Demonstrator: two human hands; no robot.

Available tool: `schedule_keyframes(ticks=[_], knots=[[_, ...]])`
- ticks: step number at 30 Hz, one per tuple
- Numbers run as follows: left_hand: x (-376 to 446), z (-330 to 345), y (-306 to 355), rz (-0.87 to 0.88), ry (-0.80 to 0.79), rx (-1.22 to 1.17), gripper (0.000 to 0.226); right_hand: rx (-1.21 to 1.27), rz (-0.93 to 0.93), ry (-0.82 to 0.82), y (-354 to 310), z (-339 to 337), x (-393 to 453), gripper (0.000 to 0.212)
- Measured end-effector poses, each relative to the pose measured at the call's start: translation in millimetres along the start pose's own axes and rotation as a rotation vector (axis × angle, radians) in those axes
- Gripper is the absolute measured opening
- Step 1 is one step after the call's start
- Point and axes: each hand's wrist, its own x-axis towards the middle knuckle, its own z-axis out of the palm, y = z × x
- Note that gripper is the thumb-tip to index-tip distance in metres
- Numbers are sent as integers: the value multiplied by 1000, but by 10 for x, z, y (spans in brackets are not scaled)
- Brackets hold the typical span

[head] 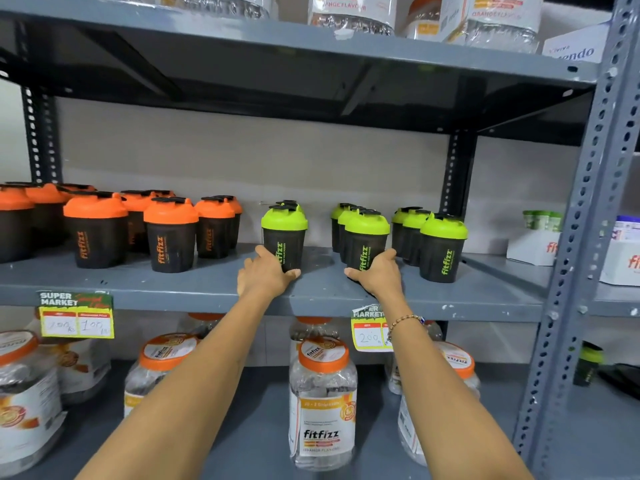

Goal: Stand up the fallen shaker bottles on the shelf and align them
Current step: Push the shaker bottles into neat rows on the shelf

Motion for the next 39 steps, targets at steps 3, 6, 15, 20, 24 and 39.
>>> schedule_keyframes(ticks=[3,6,15,20,24,39], knots=[[4,-16,-40,18,-17,-103,86,-39,-62,174,-4,-6,-154,74],[20,-54,-156,48,121,-271,73,12,-261,398,-93,99,-440,43],[62,-709,-1337,251,656,-231,19,191,-522,63,-1265,1007,-988,21],[262,-1220,-2091,13,712,-45,86,183,-325,-240,-1858,1623,-1014,72],[534,-1504,-2417,-50,389,-79,117,104,-189,-261,-2118,1946,-1005,105],[694,-1494,-2442,-205,175,-118,70,104,-62,-183,-2111,2142,-987,83]])
